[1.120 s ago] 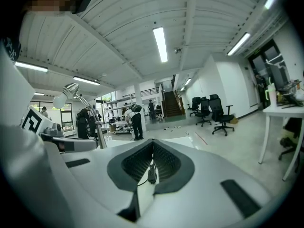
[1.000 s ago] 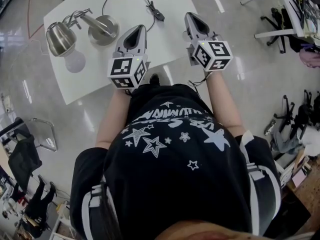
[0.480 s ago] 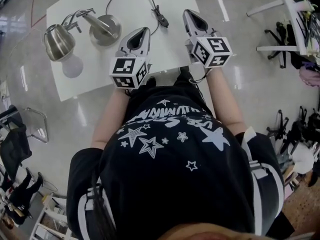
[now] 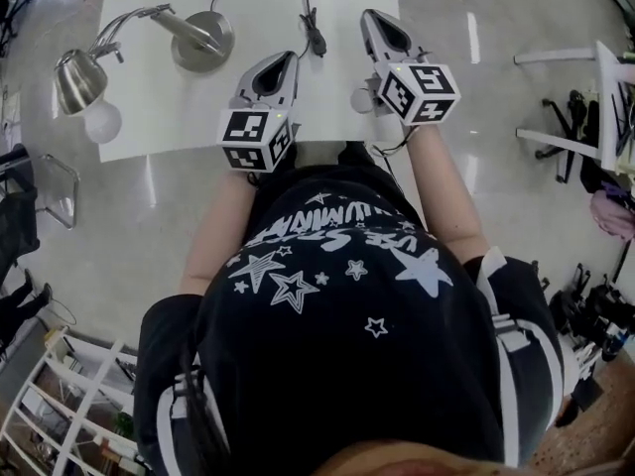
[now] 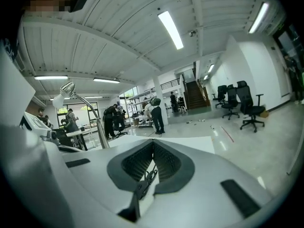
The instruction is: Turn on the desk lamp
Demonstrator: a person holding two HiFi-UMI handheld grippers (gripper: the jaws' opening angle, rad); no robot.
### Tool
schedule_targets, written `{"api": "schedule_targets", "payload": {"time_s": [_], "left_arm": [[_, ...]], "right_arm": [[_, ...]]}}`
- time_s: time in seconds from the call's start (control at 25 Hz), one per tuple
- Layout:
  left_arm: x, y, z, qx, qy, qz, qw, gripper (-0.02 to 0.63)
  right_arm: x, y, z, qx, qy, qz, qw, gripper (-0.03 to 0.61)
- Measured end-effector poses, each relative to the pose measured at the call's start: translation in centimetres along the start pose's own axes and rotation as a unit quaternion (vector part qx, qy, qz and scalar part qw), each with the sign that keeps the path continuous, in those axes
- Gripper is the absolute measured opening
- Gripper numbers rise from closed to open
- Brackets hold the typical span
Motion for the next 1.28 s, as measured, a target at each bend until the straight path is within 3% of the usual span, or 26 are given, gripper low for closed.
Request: {"api": "schedule_targets", "payload": {"time_s": [0.28, 0.48, 0.72, 0.8, 0.96, 1.12, 1.28], "left_arm": [[1.6, -2.0, 1.9, -0.041, -0.002, -0.008, 0.9991, 0.011], [3.0, -2.5, 3.5, -0.057, 0.008, -0.034, 0.9978, 0.011], [5.5, -2.5, 5.2, -0.116, 0.022, -0.045, 0.992, 0.014], [6.3, -2.6, 5.6, -0.13, 0.028, -0.048, 0.99, 0.079], [7.1, -2.2, 6.8, -0.151, 0.031, -0.057, 0.9865, 0.132], [8.0, -1.6, 8.1, -0.18, 0.031, -0.072, 0.9806, 0.238], [8.5, -0.5, 9.2, -0.205, 0.036, -0.084, 0.9744, 0.247]], "right_arm": [[0.7, -1.8, 1.3, -0.064, 0.006, -0.012, 0.998, 0.005], [1.7, -2.5, 1.9, -0.11, 0.014, -0.02, 0.994, 0.005], [2.8, -4.0, 2.7, -0.145, 0.027, -0.02, 0.989, 0.005], [3.1, -4.2, 2.8, -0.156, 0.031, -0.019, 0.987, 0.005], [3.6, -4.2, 3.4, -0.175, 0.038, -0.02, 0.984, 0.005], [4.3, -4.4, 3.5, -0.191, 0.047, -0.023, 0.98, 0.005], [4.8, -4.2, 3.9, -0.206, 0.059, -0.03, 0.976, 0.005]]}}
Point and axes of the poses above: the fingertips, and each gripper's own axes: z forward along the fingers, y to its left, x out of its underside, the point moved 8 cm from there along -z, backward along the fingers, and after that the axes turned 13 degrees about -z, right-handed, at the moved point
